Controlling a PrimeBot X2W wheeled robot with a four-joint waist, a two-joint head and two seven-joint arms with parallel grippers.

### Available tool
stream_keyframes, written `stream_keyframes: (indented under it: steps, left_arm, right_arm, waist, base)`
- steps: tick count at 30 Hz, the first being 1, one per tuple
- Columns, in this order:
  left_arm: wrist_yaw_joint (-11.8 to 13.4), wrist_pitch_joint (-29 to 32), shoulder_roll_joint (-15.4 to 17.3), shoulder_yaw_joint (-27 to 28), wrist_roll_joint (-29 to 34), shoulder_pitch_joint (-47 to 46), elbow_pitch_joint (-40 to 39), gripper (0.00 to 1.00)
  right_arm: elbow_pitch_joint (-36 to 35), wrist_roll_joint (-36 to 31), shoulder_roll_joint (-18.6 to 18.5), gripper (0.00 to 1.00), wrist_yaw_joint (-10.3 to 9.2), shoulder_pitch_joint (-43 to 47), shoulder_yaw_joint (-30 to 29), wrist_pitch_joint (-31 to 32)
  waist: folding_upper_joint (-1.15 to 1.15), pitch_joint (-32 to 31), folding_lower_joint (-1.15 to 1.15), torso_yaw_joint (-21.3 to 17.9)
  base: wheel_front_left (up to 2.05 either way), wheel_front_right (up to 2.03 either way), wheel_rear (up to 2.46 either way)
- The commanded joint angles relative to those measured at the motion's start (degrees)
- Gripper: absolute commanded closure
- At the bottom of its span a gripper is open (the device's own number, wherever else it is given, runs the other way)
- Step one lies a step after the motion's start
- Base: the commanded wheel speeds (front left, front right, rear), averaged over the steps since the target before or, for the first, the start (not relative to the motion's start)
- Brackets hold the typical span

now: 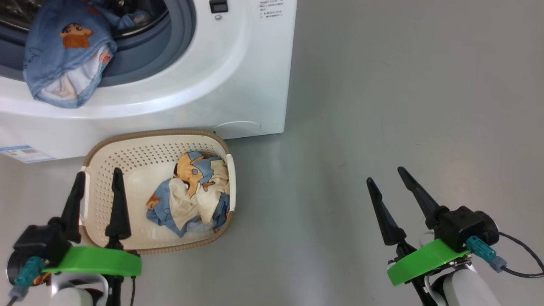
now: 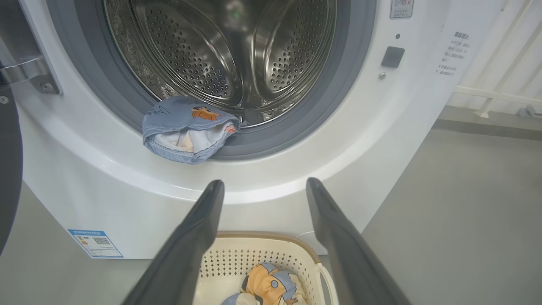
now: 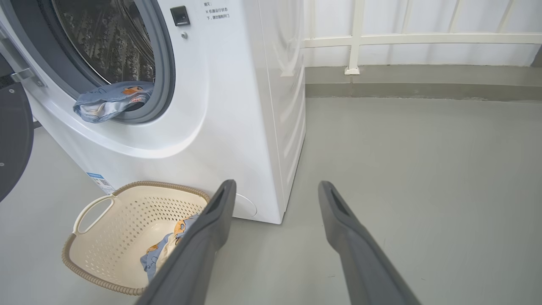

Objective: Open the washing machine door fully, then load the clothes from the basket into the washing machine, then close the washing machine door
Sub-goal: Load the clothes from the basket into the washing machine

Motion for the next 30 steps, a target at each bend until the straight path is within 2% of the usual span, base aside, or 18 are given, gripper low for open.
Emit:
stream_keyframes:
  steps: [1, 14, 30]
  left_arm:
    - [-0.2, -0.3, 1.0, 2.3, 1.0, 0.5, -1.4, 0.0]
    - [-0.6, -0.3, -0.2, 2.4, 3.0, 1.1, -0.9, 0.0]
    - [-0.6, -0.3, 0.3, 2.0, 2.5, 0.4, -1.2, 0.0]
  right_arm:
    - [-1.0, 0.3, -0.1, 0.0, 0.09, 1.0, 1.6, -0.4]
    - [-0.8, 0.7, -0.3, 0.0, 0.09, 1.2, 2.2, -0.4]
    - [-1.0, 0.6, 0.0, 0.0, 0.09, 0.5, 2.2, -0.4]
  waist:
    - [0.0, -0.1, 0.0, -0.2]
    - [0.0, -0.5, 0.0, -0.4]
    - [0.0, 1.6, 0.0, -0.8]
  base:
    - [0.0, 0.0, 0.0]
    - [0.0, 0.0, 0.0]
    - [0.0, 0.0, 0.0]
